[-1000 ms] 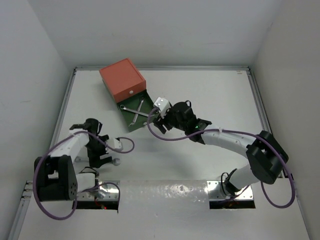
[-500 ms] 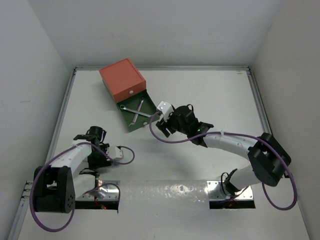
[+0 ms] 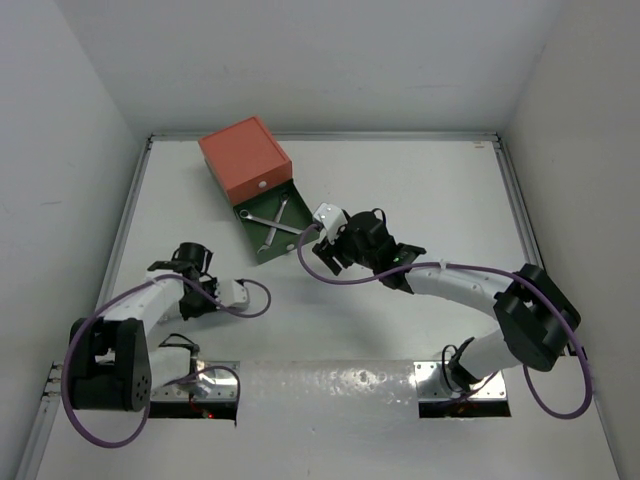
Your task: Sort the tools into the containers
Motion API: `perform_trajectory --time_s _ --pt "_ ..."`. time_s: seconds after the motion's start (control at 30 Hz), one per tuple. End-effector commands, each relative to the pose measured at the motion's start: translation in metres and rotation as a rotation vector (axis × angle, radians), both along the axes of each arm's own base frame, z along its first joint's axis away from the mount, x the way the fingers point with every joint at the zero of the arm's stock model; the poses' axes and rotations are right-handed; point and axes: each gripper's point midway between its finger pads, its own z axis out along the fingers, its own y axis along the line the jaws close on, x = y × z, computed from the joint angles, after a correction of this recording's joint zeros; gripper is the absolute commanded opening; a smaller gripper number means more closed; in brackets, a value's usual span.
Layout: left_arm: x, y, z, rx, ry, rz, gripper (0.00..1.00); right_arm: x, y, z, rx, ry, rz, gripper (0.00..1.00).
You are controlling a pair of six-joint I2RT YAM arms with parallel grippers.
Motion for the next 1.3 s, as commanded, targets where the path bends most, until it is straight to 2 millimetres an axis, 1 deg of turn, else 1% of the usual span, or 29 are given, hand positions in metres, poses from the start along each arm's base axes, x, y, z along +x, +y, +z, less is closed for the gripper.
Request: perform_trajectory --time_s 0.0,0.07,0.1,0.13,0.23,0.33,0.47,0.63,0.8,0.83,0.9,0.93,0.97,1.0,1.03,1.07,1.1,1.13,1.17,1.2,1.23,1.27 --pt "0.035 -0.055 0.013 -0.301 -0.097 0.008 0.00 0.007 0.002 0.016 0.021 -0.046 -0.018 0.67" --pt "0.037 -0.060 0.020 -0.325 -0.102 -0.005 0.00 0.006 0.002 0.015 0.024 -0.043 -0.022 0.67" --pt "0.036 -0.061 0.020 -0.326 -0.106 -0.022 0.00 0.006 0.004 0.019 0.039 -0.041 -0.022 0.67" --pt "0.037 -0.059 0.019 -0.311 -0.114 -0.037 0.00 0.006 0.006 0.019 0.047 -0.038 -0.019 0.67" --pt "0.031 -0.054 0.014 -0.275 -0.099 -0.067 0.00 0.007 0.009 0.025 0.064 -0.046 -0.013 0.67" --pt "0.033 -0.060 0.022 -0.303 -0.109 -0.075 0.00 0.009 0.010 0.029 0.070 -0.055 -0.017 0.67" --pt "0.042 -0.066 0.033 -0.322 -0.152 -0.091 0.00 0.010 0.011 0.030 0.078 -0.058 -0.015 0.67" --pt "0.039 -0.068 0.045 -0.332 -0.169 -0.120 0.00 0.010 0.012 0.027 0.080 -0.050 -0.017 0.67" --pt "0.037 -0.069 0.050 -0.337 -0.160 -0.137 0.00 0.015 0.016 0.038 0.118 -0.056 -0.040 0.66" --pt "0.042 -0.072 0.057 -0.348 -0.177 -0.135 0.00 0.018 0.017 0.044 0.141 -0.054 -0.060 0.66" --pt "0.045 -0.082 0.069 -0.396 -0.177 -0.131 0.00 0.026 0.011 0.050 0.151 -0.052 -0.120 0.65" --pt "0.054 -0.087 0.084 -0.421 -0.207 -0.112 0.00 0.033 0.011 0.062 0.197 -0.036 -0.169 0.65" --pt "0.058 -0.096 0.093 -0.459 -0.218 -0.112 0.00 0.037 0.003 0.061 0.183 -0.021 -0.224 0.64" --pt "0.064 -0.101 0.102 -0.482 -0.231 -0.104 0.00 0.042 -0.002 0.064 0.207 -0.002 -0.277 0.64" --pt "0.075 -0.107 0.121 -0.514 -0.268 -0.082 0.00 0.050 -0.009 0.072 0.220 -0.006 -0.327 0.64" --pt "0.081 -0.115 0.130 -0.554 -0.274 -0.074 0.00 0.055 -0.018 0.072 0.219 0.000 -0.376 0.64" --pt "0.089 -0.120 0.139 -0.583 -0.285 -0.050 0.00 0.056 -0.022 0.076 0.251 0.014 -0.408 0.64" --pt "0.101 -0.131 0.163 -0.654 -0.306 0.008 0.00 0.061 -0.030 0.077 0.268 0.019 -0.441 0.64" --pt "0.110 -0.137 0.174 -0.696 -0.316 0.036 0.00 0.062 -0.034 0.078 0.285 0.022 -0.459 0.64" --pt "0.127 -0.144 0.190 -0.735 -0.325 0.063 0.00 0.062 -0.038 0.078 0.297 0.026 -0.479 0.64" --pt "0.134 -0.151 0.199 -0.796 -0.302 0.164 0.00 0.062 -0.043 0.078 0.303 0.019 -0.492 0.63" --pt "0.150 -0.160 0.214 -0.859 -0.339 0.182 0.00 0.062 -0.045 0.079 0.305 0.013 -0.498 0.63"
